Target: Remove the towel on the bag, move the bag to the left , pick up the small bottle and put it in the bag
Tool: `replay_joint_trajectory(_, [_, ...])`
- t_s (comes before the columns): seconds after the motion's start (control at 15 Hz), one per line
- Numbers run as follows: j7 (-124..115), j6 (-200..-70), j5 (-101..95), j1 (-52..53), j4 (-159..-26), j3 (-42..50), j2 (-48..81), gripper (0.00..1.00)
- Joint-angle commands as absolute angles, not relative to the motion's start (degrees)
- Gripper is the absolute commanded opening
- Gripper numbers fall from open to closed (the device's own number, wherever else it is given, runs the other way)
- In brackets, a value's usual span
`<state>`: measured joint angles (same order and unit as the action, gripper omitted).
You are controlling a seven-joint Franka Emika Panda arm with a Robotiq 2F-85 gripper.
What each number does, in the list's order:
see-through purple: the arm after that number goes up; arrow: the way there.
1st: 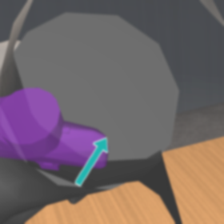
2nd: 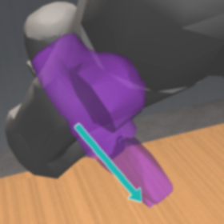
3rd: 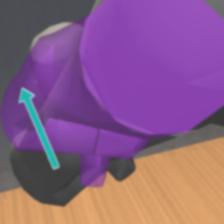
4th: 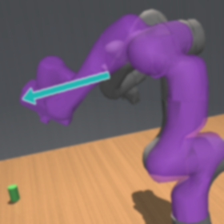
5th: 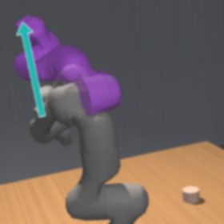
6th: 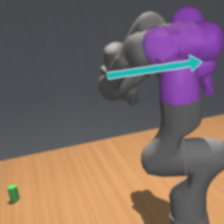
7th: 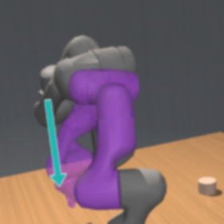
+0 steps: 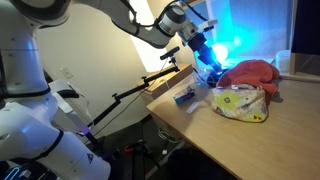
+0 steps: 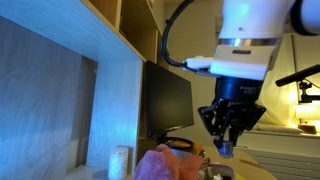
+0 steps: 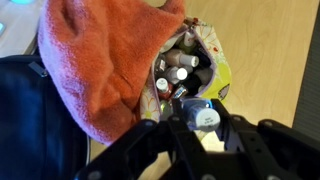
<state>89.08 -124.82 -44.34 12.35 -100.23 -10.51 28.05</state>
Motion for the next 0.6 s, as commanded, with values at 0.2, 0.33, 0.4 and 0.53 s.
replay_joint_trajectory(0.2, [98.9,-115.5,-37.8,11.2,-79.9,-8.3,44.5,0.08])
replay_joint_trajectory(0.33, [101.0,-113.5,-36.3,11.3,-75.2,-7.7,48.7,0.08])
replay_joint_trajectory(0.4, [102.0,-112.5,-35.4,11.3,-73.0,-7.5,50.6,0.08])
replay_joint_trajectory(0.53, [104.2,-110.1,-33.7,11.4,-69.4,-7.3,53.2,0.08])
